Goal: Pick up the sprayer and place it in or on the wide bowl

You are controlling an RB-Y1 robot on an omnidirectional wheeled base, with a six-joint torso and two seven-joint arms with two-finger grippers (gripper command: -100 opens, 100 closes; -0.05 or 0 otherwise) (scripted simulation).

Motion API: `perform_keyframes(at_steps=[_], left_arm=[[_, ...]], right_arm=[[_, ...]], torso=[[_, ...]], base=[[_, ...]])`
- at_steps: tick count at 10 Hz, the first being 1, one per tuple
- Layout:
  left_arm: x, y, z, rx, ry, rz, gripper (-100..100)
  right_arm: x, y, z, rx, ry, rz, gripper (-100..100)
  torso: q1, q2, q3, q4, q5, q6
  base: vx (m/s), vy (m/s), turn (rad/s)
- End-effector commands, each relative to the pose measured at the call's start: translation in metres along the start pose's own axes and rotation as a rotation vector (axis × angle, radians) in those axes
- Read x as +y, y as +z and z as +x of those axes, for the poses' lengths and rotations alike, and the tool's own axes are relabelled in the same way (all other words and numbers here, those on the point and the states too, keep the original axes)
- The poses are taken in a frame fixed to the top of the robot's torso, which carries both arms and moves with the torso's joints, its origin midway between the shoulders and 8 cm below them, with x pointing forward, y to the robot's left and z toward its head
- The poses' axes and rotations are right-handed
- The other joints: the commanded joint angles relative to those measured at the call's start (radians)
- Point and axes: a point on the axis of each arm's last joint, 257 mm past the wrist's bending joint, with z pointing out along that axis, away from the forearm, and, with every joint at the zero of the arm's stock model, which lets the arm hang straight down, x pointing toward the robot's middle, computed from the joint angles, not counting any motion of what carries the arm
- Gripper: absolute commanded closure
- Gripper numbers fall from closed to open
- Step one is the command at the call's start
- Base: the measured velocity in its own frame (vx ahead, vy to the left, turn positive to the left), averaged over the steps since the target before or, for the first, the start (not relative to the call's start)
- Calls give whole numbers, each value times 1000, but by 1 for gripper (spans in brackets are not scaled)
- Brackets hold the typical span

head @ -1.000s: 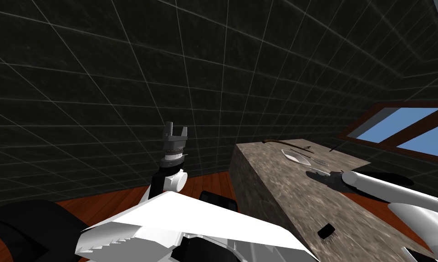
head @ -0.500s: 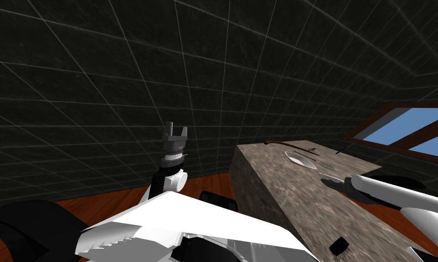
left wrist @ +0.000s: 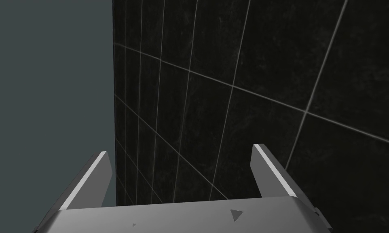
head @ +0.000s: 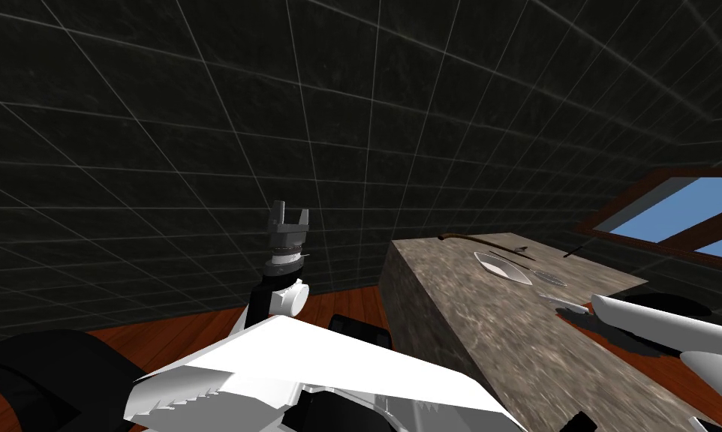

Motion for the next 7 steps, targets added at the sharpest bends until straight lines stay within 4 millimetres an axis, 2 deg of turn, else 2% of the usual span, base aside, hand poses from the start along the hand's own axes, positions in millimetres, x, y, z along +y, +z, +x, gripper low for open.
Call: perform_keyframes(at_steps=[1,2,3,5,6,7], left_arm=[[0,0,0,0,0,0,0],[0,0,0,0,0,0,0],[0,0,0,0,0,0,0],[0,0,0,0,0,0,0],[0,0,0,0,0,0,0],[0,0,0,0,0,0,0]], right_arm=[[-2,1,-14,-41,-43,-1,100],[-2,1,-15,-45,-48,-2,100],[-5,1,-33,-90,-88,6,100],[-4,1,-39,-113,-115,3,100],[-8,1,-56,-156,-155,12,100],[-6,0,-60,-172,-175,10,100]], torso=[[0,0,0,0,0,0],[0,0,0,0,0,0],[0,0,0,0,0,0],[1,0,0,0,0,-1],[1,1,0,0,0,0],[1,0,0,0,1,0]], base=[[48,-6,27],[28,-5,-8],[51,1,57],[32,-3,21],[48,-1,72],[50,-13,34]])
